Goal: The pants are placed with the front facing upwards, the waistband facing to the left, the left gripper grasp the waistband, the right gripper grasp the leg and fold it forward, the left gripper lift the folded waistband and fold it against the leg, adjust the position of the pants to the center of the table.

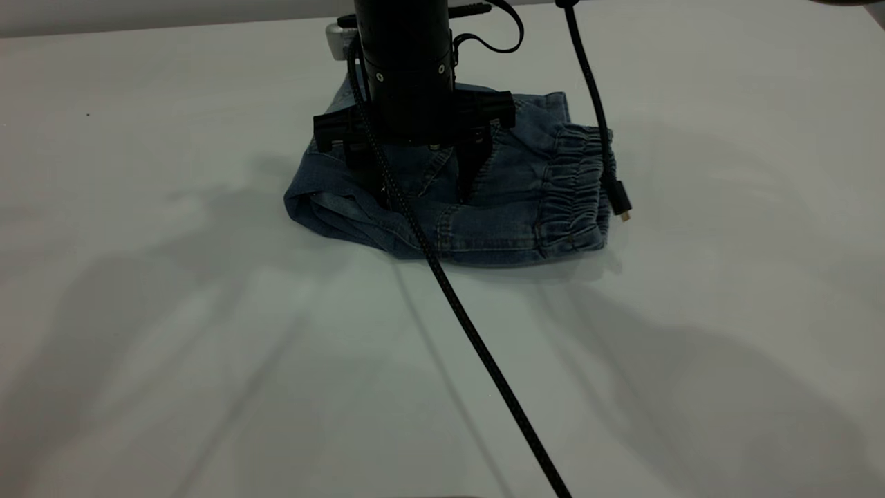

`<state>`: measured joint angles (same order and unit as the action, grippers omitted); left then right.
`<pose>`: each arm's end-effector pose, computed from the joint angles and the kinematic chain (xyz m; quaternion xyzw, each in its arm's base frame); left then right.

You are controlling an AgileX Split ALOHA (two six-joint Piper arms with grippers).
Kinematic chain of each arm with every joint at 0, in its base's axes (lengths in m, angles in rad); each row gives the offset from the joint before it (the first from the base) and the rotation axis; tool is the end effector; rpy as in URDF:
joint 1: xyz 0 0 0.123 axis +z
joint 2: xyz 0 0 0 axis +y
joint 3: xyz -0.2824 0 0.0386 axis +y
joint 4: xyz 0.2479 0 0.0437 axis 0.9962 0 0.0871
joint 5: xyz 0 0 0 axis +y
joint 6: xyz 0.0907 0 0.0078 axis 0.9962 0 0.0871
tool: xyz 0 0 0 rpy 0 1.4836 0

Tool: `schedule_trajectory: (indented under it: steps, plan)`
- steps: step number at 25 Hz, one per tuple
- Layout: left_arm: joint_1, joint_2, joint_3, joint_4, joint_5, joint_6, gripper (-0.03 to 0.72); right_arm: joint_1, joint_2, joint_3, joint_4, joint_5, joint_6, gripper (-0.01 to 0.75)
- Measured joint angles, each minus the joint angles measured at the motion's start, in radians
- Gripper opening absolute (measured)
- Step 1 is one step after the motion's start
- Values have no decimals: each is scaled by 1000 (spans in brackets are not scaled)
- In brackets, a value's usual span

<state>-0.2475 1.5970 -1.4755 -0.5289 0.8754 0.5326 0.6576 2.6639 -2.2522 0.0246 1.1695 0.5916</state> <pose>0.3341 -0.1208 0.3552 0.2609 0.8799 -0.1972 0.3448 0.4104 0.3195 0.0686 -0.0286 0.9988 0.0318 0.0244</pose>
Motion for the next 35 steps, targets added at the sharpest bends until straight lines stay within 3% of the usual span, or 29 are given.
schedule_trajectory:
  steps: [6, 11, 18, 22, 28, 35]
  plan:
    - [0, -3, 0, 1, 7, 0, 561, 8, -67, -29, -36, 48, -98, 489]
    - [0, -85, 0, 26, 45, 5, 561, 10, -271, -49, 2, 58, -301, 489]
    - [0, -275, 0, 157, 180, -30, 561, 10, -611, 17, 141, 73, -516, 489]
    - [1, -365, 0, 241, 294, -85, 561, 10, -818, 190, 120, 78, -554, 489]
    - [1, -470, 24, 320, 297, -171, 561, 10, -1144, 580, 43, 84, -567, 489]
    - [1, -650, 333, 322, 297, -241, 561, 10, -1497, 1088, 30, 83, -576, 489]
